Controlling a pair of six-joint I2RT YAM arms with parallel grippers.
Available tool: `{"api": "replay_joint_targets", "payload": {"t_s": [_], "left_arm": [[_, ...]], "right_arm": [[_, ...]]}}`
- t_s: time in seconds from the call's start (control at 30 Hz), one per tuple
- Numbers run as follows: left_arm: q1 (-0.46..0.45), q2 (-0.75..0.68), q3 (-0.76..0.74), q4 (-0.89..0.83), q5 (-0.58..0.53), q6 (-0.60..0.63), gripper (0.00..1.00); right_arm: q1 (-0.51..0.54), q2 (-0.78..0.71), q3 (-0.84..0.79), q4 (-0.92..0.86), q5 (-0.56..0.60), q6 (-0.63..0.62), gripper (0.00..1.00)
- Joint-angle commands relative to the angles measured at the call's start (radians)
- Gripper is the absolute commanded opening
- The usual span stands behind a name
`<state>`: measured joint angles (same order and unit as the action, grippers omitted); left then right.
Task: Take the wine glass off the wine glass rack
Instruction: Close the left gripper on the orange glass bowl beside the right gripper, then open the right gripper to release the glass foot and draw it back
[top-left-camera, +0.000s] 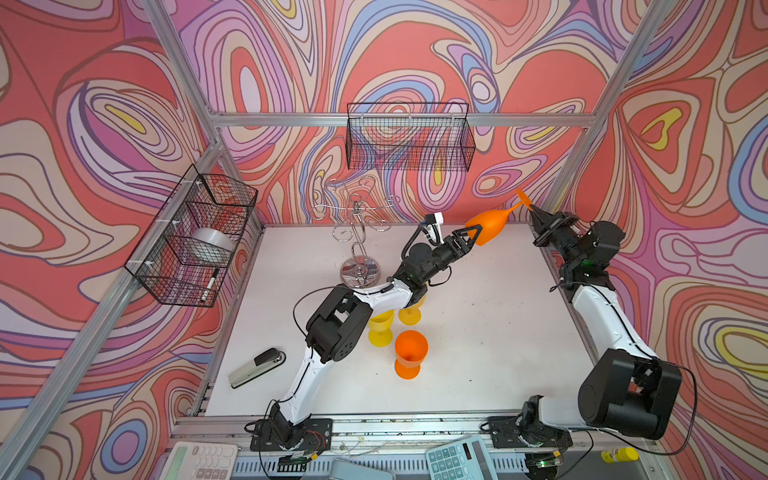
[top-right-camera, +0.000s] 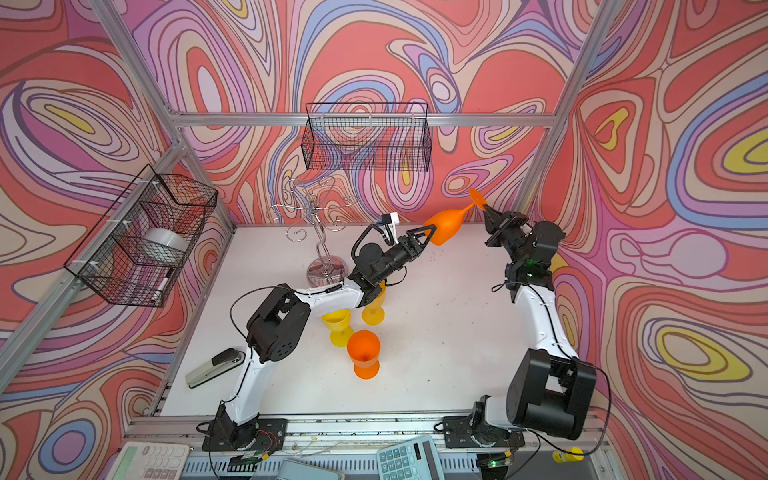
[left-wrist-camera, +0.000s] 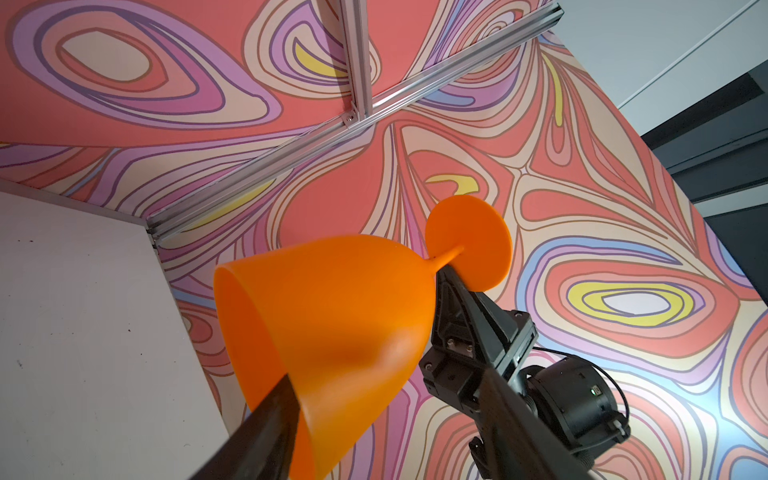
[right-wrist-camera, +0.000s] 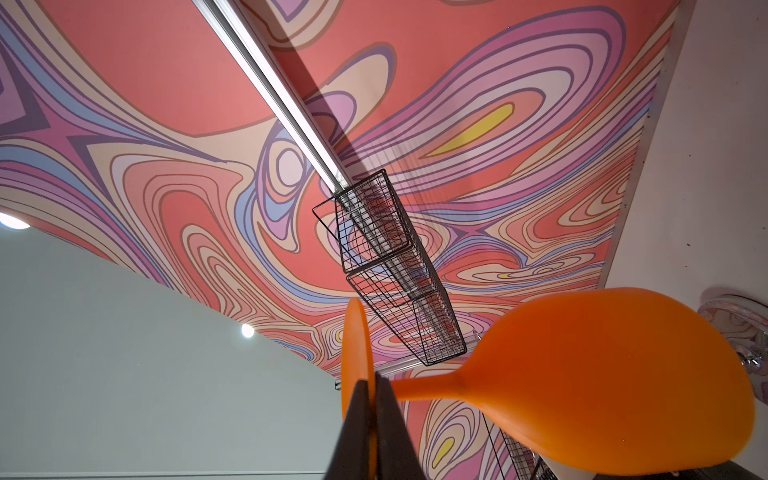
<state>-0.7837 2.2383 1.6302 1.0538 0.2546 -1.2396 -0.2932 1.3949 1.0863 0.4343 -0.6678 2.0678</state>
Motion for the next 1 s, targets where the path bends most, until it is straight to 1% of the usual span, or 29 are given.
{"api": "replay_joint_targets", "payload": {"t_s": [0.0, 0.13, 0.37, 0.43, 0.57, 0.7, 0.8, 0.97], "left_arm": [[0.003, 0.015, 0.039, 0.093, 0.026, -0.021, 0.6], [0.001, 0.011, 0.041, 0.111, 0.035, -0.022, 0.49], [0.0, 0.007, 0.051, 0.118, 0.04, -0.024, 0.37], [0.0, 0.006, 0.053, 0.119, 0.041, -0.024, 0.34], [0.0, 0.001, 0.052, 0.121, 0.04, -0.024, 0.31], [0.0, 0.0, 0.055, 0.121, 0.04, -0.022, 0.27], [0.0, -0.002, 0.056, 0.126, 0.037, -0.021, 0.2], [0.0, -0.008, 0.057, 0.129, 0.038, -0.019, 0.09]], "right_arm": [[-0.003, -0.019, -0.002, 0.037, 0.01, 0.394, 0.0], [-0.002, -0.016, -0.004, 0.05, 0.007, 0.404, 0.0], [-0.003, -0.011, -0.009, 0.079, 0.009, 0.42, 0.0], [-0.003, -0.011, -0.009, 0.083, 0.01, 0.422, 0.0], [-0.003, -0.005, -0.009, 0.107, 0.011, 0.429, 0.0], [-0.003, -0.004, -0.011, 0.115, 0.011, 0.431, 0.06], [-0.003, -0.001, -0.012, 0.124, 0.013, 0.433, 0.07], [-0.003, 0.007, -0.012, 0.14, 0.014, 0.434, 0.13]]}}
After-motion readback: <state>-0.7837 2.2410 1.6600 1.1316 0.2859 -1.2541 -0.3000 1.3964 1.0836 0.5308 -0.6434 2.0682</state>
